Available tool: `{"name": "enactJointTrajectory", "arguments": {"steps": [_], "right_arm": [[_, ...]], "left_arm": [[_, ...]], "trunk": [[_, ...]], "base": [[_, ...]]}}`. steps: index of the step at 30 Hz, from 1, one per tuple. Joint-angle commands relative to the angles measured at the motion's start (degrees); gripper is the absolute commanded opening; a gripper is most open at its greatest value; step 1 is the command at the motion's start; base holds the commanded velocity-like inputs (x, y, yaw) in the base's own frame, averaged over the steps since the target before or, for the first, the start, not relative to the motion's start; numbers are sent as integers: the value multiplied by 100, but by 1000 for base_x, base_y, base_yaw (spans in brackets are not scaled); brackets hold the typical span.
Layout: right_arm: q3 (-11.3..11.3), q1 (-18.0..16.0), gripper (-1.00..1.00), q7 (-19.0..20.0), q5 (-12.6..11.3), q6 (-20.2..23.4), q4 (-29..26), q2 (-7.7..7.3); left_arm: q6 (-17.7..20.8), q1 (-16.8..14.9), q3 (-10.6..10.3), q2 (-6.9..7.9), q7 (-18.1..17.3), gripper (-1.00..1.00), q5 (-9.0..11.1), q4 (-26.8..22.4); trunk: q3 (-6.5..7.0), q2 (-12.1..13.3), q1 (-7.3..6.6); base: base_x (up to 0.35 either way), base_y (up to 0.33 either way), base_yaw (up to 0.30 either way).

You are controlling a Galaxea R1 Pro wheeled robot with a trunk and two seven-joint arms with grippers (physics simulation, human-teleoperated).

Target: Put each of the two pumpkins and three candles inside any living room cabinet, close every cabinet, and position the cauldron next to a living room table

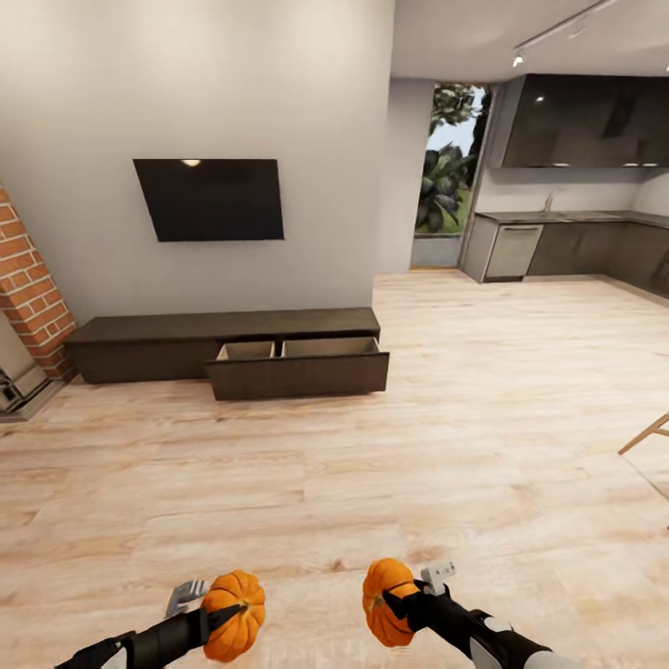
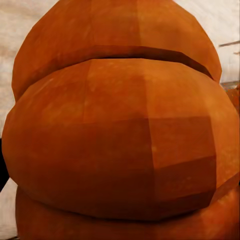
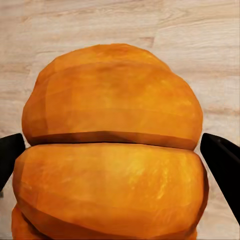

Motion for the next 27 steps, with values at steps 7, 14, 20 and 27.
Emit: {"name": "enactJointTrajectory", "arguments": {"steps": [7, 14, 20, 27], "right_arm": [[-25, 0, -100, 163, -55, 19, 15, 26], [-19, 8, -100, 119, -55, -13, 25, 47], [-11, 23, -100, 107, -20, -17, 37, 83], [-10, 26, -100, 50, -8, -31, 45, 170]], "left_arm": [[154, 10, 84, 55, -137, -100, 25, -172], [-19, 19, 88, 41, -136, -100, 4, -124], [-29, 21, 86, 68, -89, -100, 3, -89], [-25, 21, 90, 53, 193, -100, 10, -107]], "trunk": [[0, 0, 0], [0, 0, 0], [0, 0, 0], [0, 0, 0]], "base": [[337, 0, 0], [330, 0, 0], [329, 0, 0], [329, 0, 0]]}}
